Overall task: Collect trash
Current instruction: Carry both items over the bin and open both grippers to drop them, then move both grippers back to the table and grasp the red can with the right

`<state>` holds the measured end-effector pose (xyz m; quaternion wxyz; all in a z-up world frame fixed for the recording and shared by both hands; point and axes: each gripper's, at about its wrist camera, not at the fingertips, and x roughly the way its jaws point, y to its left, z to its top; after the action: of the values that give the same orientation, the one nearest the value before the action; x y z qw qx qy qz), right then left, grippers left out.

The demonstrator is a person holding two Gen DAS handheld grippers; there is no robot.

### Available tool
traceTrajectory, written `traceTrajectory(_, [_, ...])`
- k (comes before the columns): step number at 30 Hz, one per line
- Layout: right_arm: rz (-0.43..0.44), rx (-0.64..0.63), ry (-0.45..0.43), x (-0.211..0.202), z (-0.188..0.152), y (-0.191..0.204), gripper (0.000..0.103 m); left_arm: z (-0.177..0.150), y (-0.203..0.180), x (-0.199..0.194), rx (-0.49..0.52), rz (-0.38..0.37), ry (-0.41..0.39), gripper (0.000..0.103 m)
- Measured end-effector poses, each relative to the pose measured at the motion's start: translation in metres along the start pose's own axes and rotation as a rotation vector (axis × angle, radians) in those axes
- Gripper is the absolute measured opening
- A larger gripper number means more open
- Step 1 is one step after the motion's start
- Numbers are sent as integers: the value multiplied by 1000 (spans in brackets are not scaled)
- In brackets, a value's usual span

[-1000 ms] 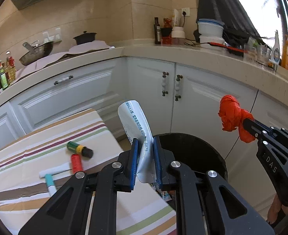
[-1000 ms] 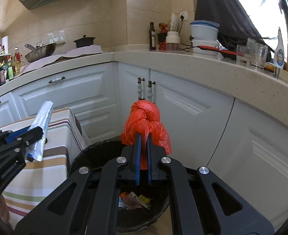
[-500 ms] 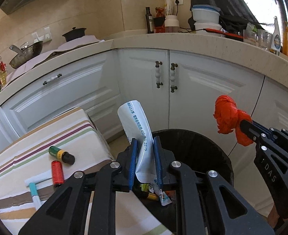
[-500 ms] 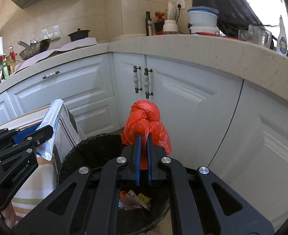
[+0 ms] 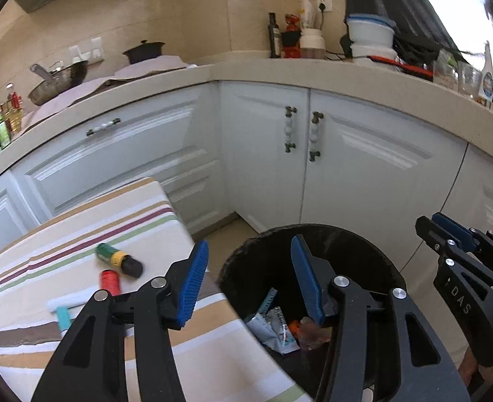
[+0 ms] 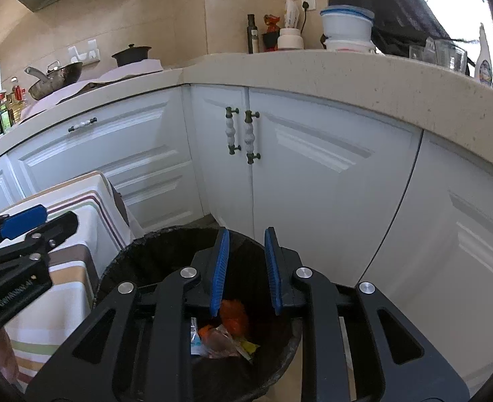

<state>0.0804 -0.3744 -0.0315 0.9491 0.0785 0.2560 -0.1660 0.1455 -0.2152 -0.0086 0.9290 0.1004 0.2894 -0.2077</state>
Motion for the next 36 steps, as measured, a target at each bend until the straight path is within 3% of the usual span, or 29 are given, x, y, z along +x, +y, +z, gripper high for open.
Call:
traceTrajectory(9, [73, -32, -26, -22, 5, 33, 24, -12, 53, -44, -92, 94, -24, 54])
traceTrajectory(20, [222, -124, -17, -38, 1, 112, 31, -48, 136, -82, -212, 264, 11, 56])
traceTrajectory(36, [353, -243, 55, -23, -11, 215, 31, -92, 235, -109, -365, 432, 42, 57])
